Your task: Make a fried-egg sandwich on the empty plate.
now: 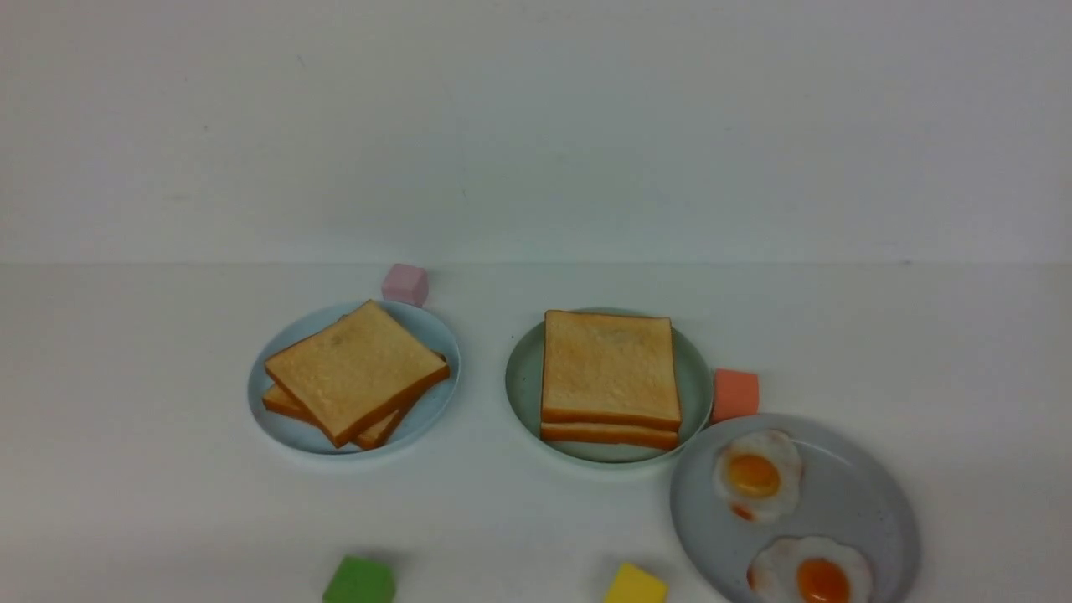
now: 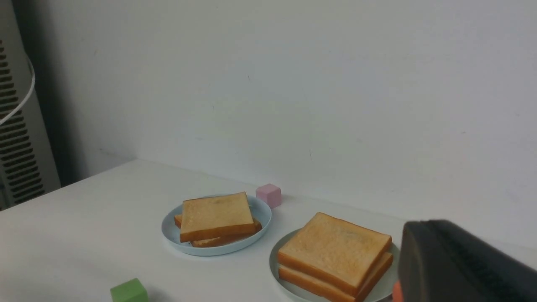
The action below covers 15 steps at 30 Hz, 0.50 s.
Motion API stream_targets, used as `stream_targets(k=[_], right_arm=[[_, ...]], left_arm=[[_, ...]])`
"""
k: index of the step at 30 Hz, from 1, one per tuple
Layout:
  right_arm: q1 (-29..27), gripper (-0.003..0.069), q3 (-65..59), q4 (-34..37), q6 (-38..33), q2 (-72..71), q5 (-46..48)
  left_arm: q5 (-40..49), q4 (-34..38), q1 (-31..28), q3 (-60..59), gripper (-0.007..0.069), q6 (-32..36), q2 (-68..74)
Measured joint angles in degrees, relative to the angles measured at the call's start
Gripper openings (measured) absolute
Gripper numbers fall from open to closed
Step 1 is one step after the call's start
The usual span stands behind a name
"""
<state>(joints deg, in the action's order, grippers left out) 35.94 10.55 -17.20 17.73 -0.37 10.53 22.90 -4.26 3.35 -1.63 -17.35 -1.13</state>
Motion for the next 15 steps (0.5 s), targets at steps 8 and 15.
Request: stream_targets(k=[8, 15], right_arm=[[0.00, 0.0032, 0.00, 0.00, 0.00, 0.00, 0.00], [0.00, 0.0042, 0.00, 0.00, 0.00, 0.00, 0.00]], left_arm=[[0.00, 0.00, 0.00, 0.00, 0.0008, 0.00, 0.00], [0.00, -0.04, 0.00, 0.00, 0.0018, 0.00, 0.00]])
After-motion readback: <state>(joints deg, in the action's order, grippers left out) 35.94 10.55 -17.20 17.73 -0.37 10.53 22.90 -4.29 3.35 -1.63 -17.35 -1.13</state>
